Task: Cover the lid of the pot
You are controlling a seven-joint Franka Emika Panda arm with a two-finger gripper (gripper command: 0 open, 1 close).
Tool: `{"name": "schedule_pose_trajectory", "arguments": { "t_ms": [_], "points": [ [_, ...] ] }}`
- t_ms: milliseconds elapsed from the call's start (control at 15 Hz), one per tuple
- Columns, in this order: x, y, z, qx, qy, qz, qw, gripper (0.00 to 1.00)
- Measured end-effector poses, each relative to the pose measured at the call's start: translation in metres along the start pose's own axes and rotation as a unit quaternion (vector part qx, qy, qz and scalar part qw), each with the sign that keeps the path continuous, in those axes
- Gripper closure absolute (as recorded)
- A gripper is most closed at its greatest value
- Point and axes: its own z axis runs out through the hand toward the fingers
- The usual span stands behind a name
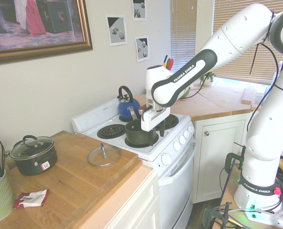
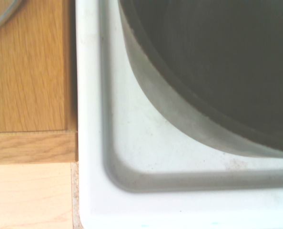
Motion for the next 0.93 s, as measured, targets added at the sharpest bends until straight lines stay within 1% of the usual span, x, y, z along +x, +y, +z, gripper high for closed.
{"name": "schedule_pose_trajectory", "arguments": {
  "t_ms": [200,400,600,933],
  "points": [
    [0.000,-0.002,-0.001,0.004,0.004,0.006,1.000,0.00],
    [-0.008,-0.021,-0.015,0.020,0.021,0.015,0.999,0.00],
    [-0.028,-0.060,-0.044,0.048,0.042,0.038,0.997,0.00],
    [-0.052,-0.139,-0.068,0.083,0.065,0.108,0.989,0.00]
  ]
}}
